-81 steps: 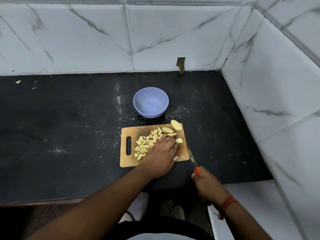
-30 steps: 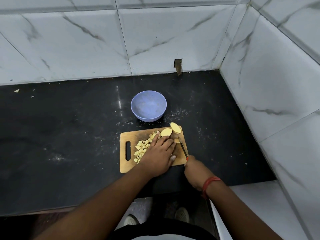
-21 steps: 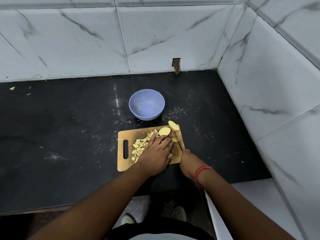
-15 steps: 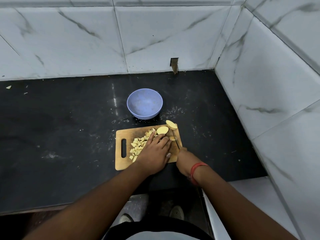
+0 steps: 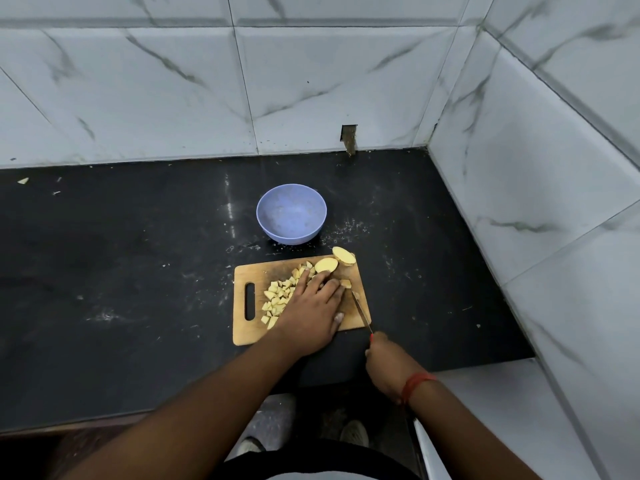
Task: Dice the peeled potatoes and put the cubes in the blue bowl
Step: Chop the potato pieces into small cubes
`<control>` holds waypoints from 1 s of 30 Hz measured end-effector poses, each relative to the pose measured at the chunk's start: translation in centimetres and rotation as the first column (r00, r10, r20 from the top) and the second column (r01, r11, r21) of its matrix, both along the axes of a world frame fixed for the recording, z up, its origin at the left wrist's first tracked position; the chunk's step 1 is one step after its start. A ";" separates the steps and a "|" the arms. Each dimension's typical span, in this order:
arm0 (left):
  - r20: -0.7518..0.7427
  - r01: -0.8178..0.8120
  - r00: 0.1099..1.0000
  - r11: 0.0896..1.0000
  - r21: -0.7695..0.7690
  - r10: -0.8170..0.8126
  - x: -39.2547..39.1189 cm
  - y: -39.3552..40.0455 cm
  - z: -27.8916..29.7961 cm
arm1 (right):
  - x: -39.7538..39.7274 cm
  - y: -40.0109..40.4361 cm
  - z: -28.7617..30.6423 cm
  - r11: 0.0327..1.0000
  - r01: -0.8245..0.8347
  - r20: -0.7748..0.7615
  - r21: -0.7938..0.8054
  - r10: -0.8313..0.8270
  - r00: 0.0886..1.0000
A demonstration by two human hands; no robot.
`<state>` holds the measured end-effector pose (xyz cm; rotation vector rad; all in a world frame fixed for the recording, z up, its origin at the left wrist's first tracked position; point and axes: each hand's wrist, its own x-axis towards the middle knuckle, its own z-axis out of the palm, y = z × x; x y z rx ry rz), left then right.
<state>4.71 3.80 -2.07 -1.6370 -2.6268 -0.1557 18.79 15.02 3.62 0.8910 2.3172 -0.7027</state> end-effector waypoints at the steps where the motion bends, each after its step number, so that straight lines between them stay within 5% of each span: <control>1: 0.002 0.001 1.000 1.000 0.003 -0.001 -0.1 0.0 0.0 | 0.5 -0.1 0.2 1.000 0.026 -0.037 0.003 -0.026 0.999; 7: 0.018 -0.023 1.000 1.000 -0.017 0.023 0.0 -0.6 -0.3 | -1.2 -0.2 1.2 0.997 0.056 -0.172 0.049 -0.047 0.984; 21: 0.035 -0.004 0.999 1.000 0.016 0.003 -0.7 -0.7 -0.5 | -5.5 -1.3 1.5 0.999 -0.010 0.024 -0.031 0.011 1.000; 23: 0.039 -0.010 0.999 1.000 -0.001 0.010 -0.6 -0.8 -0.5 | -5.6 -2.0 2.4 0.976 -0.215 0.184 -0.044 0.219 0.958; 25: 0.042 -0.024 0.999 1.000 -0.016 0.025 -0.4 -0.8 -0.6 | -4.5 -1.4 0.7 0.996 -0.014 0.036 -0.091 0.017 0.999; 30: 0.070 -0.056 0.996 0.998 -0.019 0.057 -0.1 -0.8 -0.8 | -0.2 -1.3 -0.9 0.999 -0.027 0.028 0.041 0.026 0.999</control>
